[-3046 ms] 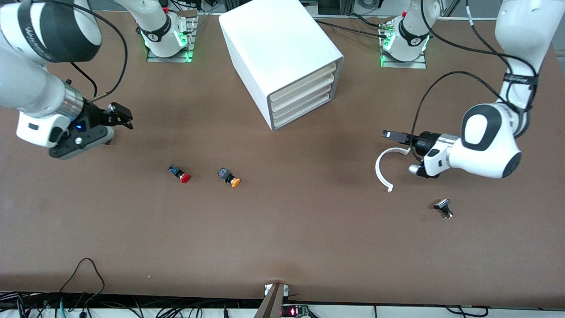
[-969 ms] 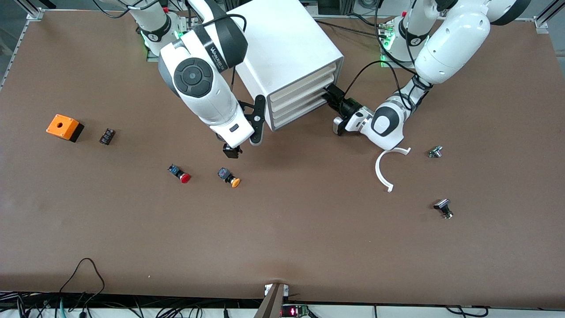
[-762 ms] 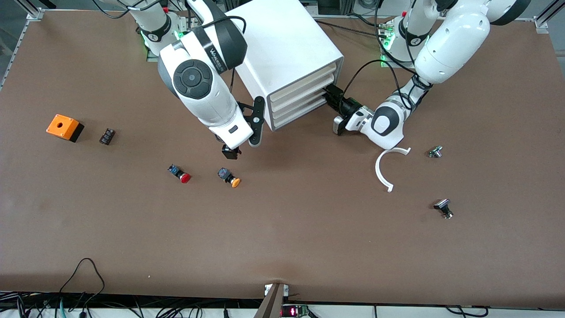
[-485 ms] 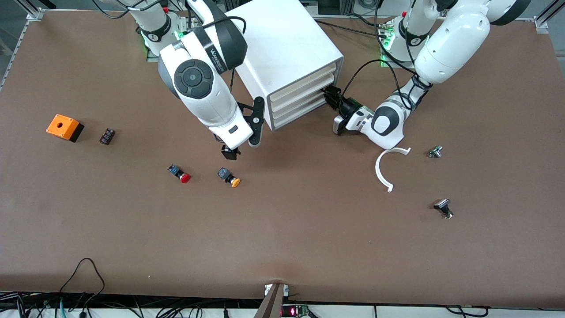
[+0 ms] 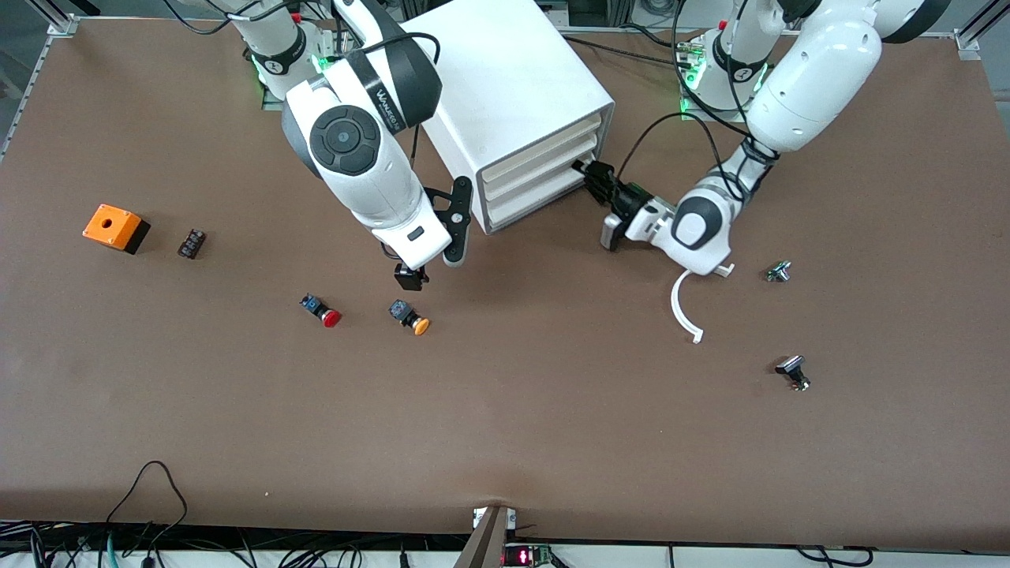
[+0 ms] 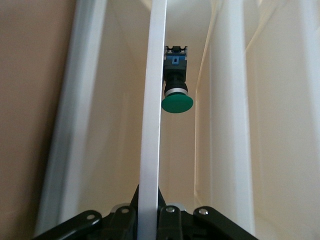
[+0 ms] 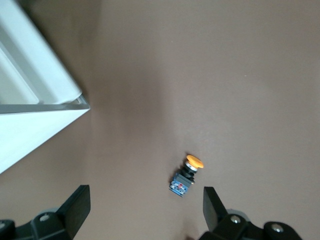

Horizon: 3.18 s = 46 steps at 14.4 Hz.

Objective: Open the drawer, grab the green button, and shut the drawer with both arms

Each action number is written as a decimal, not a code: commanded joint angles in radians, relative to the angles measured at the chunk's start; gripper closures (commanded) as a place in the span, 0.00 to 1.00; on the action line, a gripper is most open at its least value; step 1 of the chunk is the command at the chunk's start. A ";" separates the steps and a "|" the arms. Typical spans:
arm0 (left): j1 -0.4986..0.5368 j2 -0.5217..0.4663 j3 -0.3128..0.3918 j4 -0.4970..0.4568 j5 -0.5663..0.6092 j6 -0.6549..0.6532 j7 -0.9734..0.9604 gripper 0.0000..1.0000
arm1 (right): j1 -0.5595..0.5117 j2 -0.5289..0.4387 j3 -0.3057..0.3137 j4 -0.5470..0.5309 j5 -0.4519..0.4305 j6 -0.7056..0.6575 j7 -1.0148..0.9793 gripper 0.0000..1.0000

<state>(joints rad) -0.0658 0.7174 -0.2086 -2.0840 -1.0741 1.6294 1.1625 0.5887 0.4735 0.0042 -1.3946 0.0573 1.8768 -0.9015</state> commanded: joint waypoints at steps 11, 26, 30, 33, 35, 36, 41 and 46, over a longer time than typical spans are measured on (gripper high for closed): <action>0.009 -0.006 0.193 0.303 0.079 0.038 -0.222 1.00 | 0.114 0.017 0.017 0.081 -0.073 0.001 -0.001 0.00; 0.081 -0.206 0.222 0.314 0.231 0.092 -0.405 0.00 | 0.204 0.269 0.057 0.232 -0.004 0.154 0.042 0.00; 0.150 -0.358 0.222 0.329 0.450 0.180 -0.402 0.00 | 0.243 0.290 0.049 0.229 -0.008 0.156 0.047 0.00; 0.193 -0.467 0.222 0.323 0.497 0.263 -0.405 0.00 | 0.250 0.319 0.049 0.233 -0.011 0.156 0.046 0.00; 0.198 -0.538 0.222 0.302 0.554 0.277 -0.411 0.00 | 0.266 0.336 0.049 0.232 -0.013 0.154 0.047 0.00; 0.205 -0.570 0.222 0.292 0.563 0.277 -0.438 0.00 | 0.266 0.341 0.049 0.232 -0.013 0.154 0.047 0.00; 0.218 -0.700 0.222 0.283 0.756 0.204 -0.642 0.00 | 0.255 0.378 0.048 0.229 -0.011 0.168 0.047 0.00; 0.213 -0.770 0.164 0.294 1.023 0.129 -0.909 0.00 | 0.252 0.401 0.048 0.230 -0.010 0.209 0.049 0.00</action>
<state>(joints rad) 0.1476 -0.0145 0.0032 -1.7639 -0.1498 1.7691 0.3611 0.8400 0.8499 0.0513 -1.2011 0.0401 2.0778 -0.8637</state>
